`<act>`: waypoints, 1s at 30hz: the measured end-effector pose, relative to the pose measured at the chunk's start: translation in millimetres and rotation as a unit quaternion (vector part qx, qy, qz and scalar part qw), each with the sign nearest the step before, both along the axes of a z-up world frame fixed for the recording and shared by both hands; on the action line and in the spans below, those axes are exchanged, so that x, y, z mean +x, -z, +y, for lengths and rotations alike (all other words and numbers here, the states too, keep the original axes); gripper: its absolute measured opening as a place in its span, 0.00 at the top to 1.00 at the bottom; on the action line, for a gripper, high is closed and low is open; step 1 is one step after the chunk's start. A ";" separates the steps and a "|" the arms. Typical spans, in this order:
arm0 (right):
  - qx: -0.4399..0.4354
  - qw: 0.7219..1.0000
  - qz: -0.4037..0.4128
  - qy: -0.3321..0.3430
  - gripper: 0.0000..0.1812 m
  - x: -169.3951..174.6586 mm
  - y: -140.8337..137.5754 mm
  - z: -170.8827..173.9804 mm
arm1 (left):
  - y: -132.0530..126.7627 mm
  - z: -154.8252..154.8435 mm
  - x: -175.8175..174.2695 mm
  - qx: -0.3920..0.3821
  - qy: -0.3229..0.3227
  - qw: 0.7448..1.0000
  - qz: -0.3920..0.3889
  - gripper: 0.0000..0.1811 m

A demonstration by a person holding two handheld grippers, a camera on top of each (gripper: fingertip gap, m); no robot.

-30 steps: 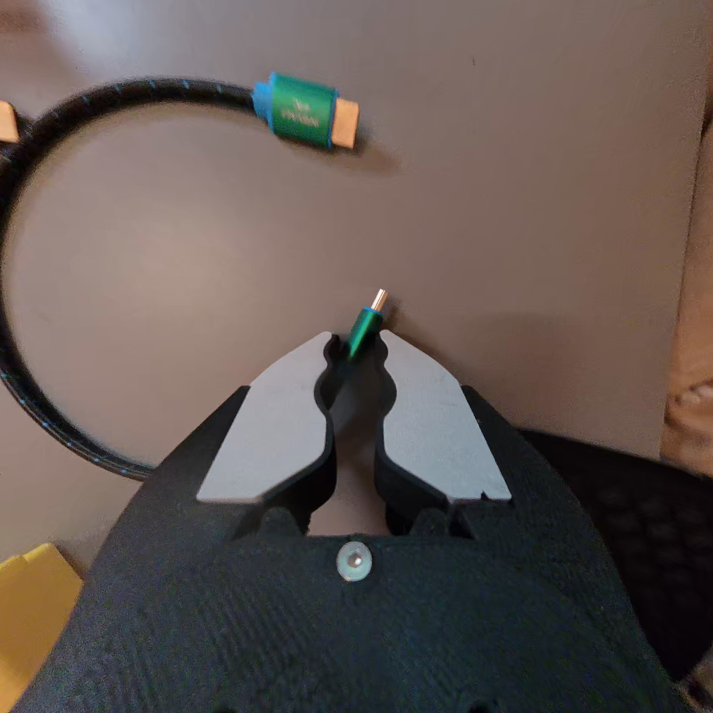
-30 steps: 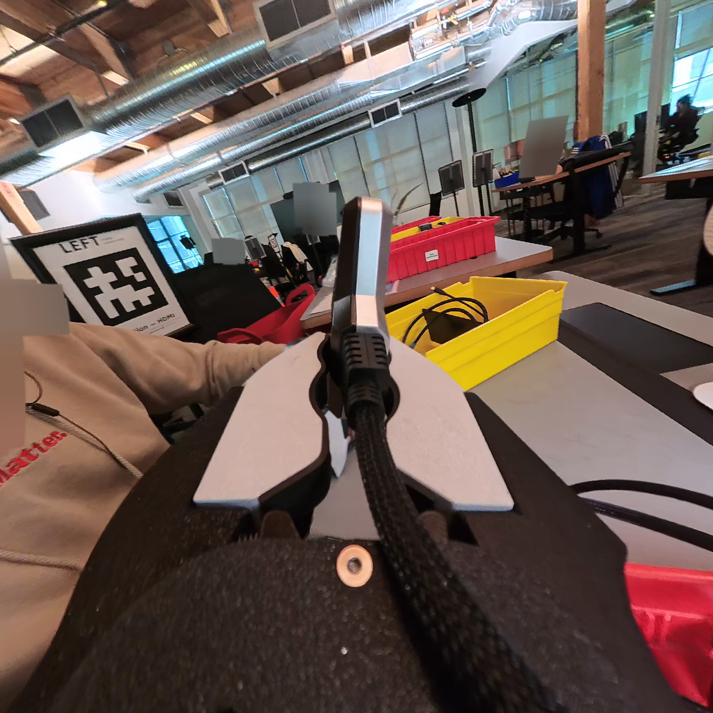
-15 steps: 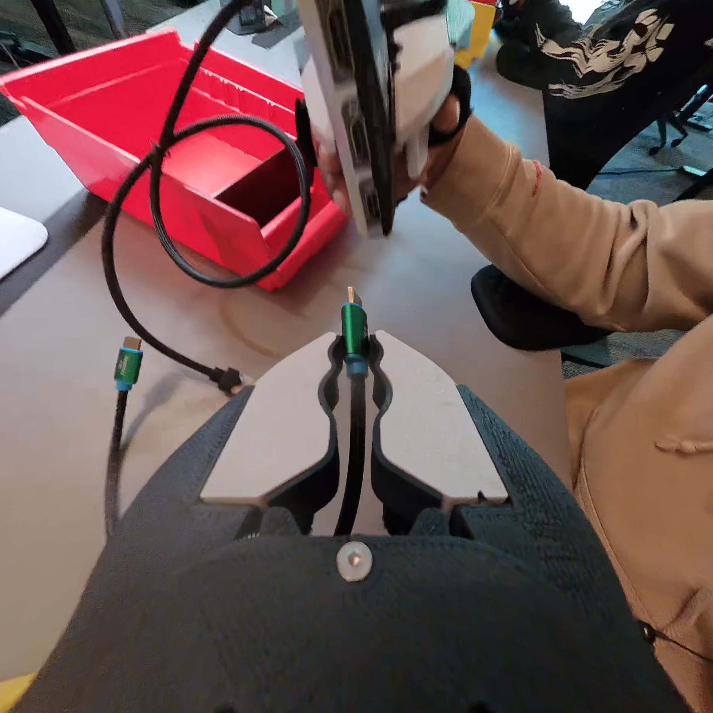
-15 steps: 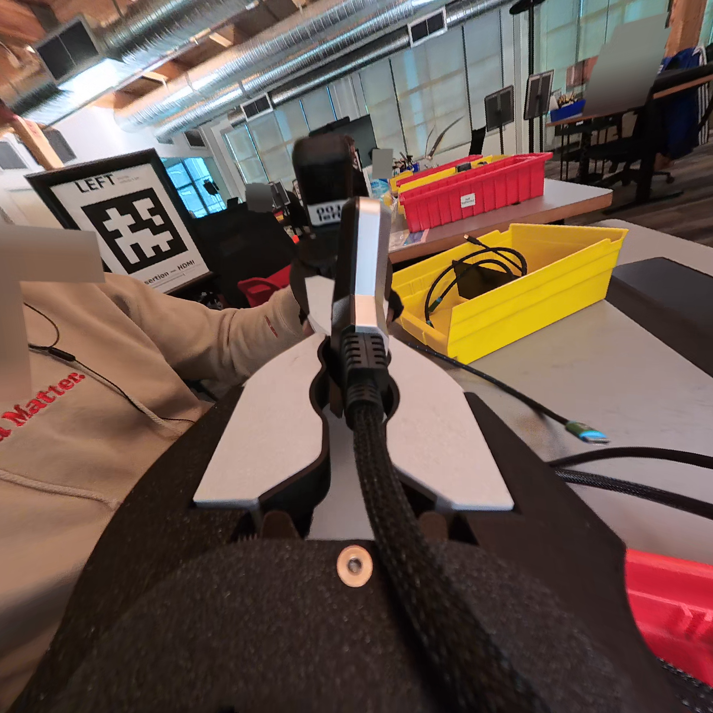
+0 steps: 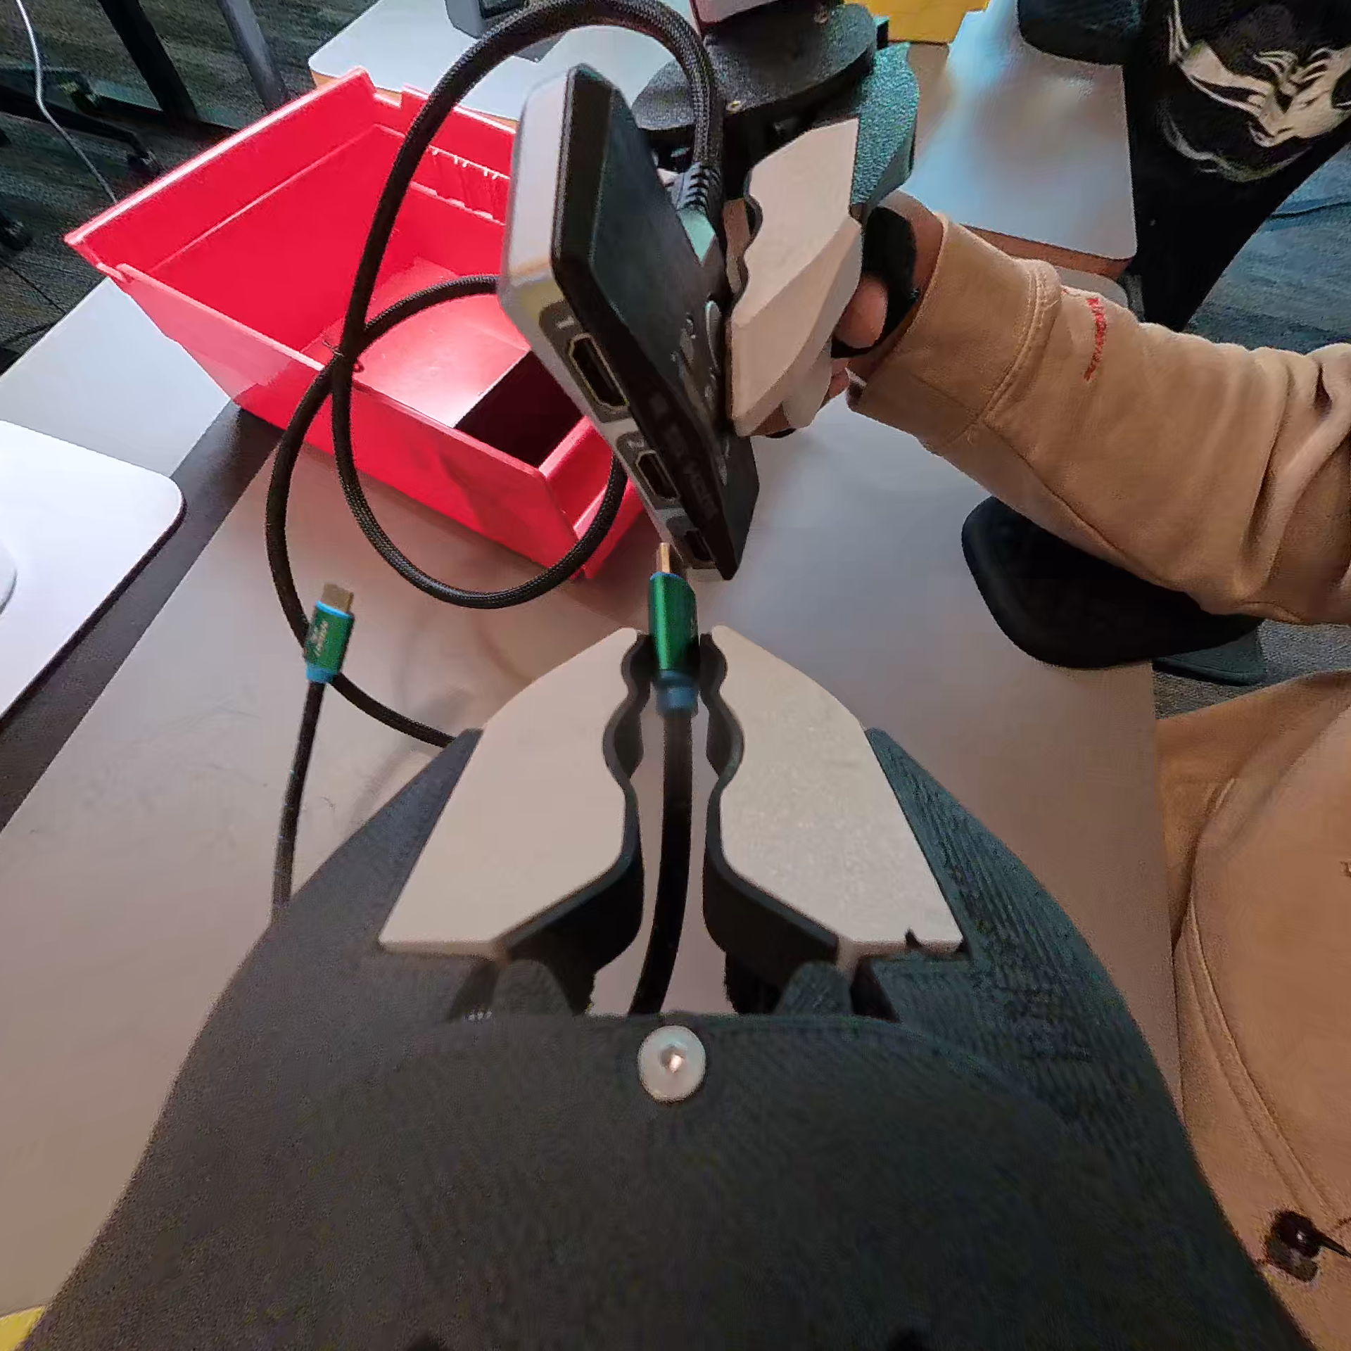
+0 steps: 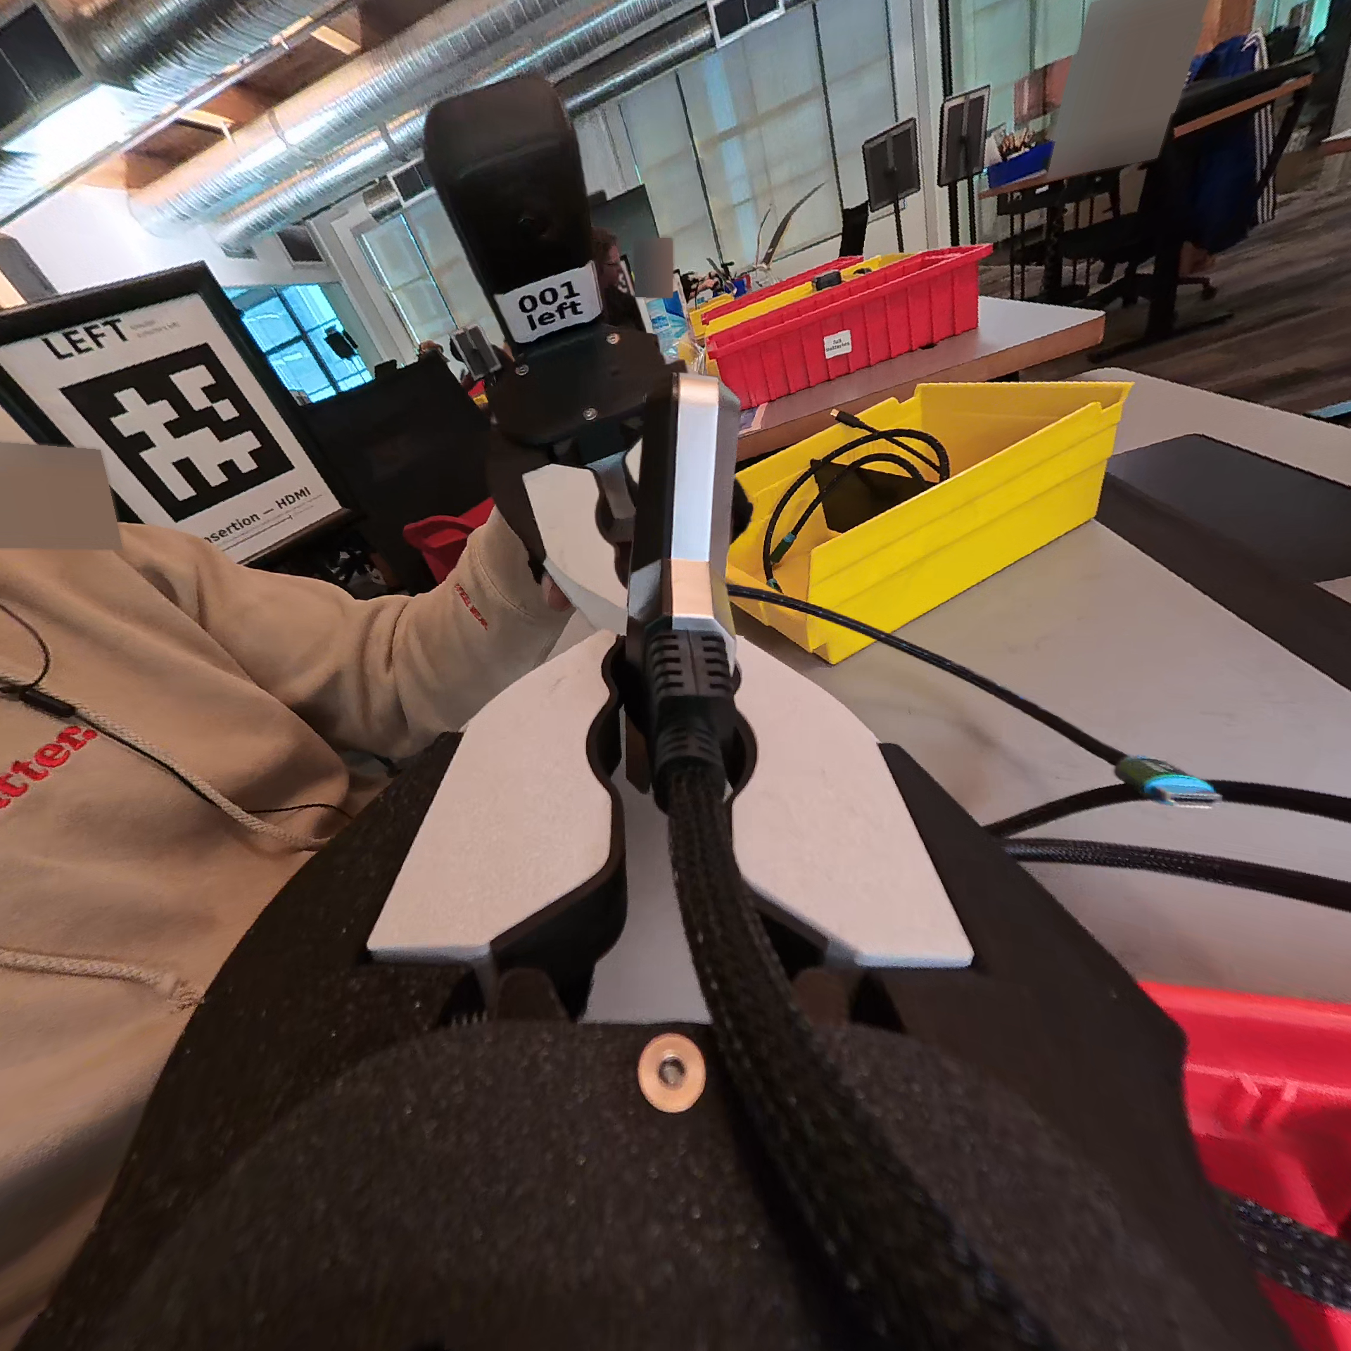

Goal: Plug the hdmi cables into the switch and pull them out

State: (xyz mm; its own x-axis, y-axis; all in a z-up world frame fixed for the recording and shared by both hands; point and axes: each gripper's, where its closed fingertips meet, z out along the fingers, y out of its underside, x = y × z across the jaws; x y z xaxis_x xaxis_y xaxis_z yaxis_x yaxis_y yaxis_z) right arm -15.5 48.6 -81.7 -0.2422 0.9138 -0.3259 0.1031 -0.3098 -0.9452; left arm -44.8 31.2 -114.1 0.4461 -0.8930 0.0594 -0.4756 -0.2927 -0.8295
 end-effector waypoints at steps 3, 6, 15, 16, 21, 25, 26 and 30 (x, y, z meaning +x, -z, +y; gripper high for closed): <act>-0.003 1.000 -0.001 0.001 0.88 -1.4 1.8 0.5 | -3.9 -3.2 -0.8 0.008 0.004 1.000 0.003 0.93; -0.007 1.000 0.004 -0.001 0.88 -3.1 1.3 -0.8 | -4.6 -5.7 -2.0 0.012 0.007 1.000 0.009 0.93; -0.033 0.999 0.030 -0.010 0.88 -7.6 -2.6 -2.7 | -4.9 -8.7 -3.8 0.017 0.024 1.000 -0.001 0.93; -0.038 0.999 0.035 -0.009 0.88 -8.5 -3.5 -2.4 | -4.8 -8.5 -4.0 0.019 0.025 1.000 -0.001 0.93; -0.071 0.994 0.078 0.012 0.88 -12.8 -14.7 4.6 | -16.0 -2.5 -7.6 0.014 0.017 0.998 -0.060 0.93; -0.092 0.990 0.110 0.014 0.87 -19.9 -23.0 3.8 | -22.5 -5.1 -12.7 -0.015 0.027 0.994 -0.104 0.93; -0.099 0.989 0.112 0.014 0.88 -22.6 -23.7 3.3 | -21.2 -6.3 -14.2 -0.020 0.029 0.994 -0.100 0.93; -0.117 0.988 0.103 -0.003 0.88 -27.0 -21.0 -1.5 | -19.8 -10.8 -14.8 -0.015 0.045 0.994 -0.097 0.93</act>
State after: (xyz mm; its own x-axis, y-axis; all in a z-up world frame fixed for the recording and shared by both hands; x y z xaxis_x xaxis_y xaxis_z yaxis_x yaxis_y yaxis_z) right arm -42.5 47.1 -60.7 -0.3301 0.8179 -0.4712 -0.0818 -0.5221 -0.8490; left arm -59.7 20.4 -94.3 0.3413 -0.9257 0.1632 -0.3323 -0.2812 -0.9003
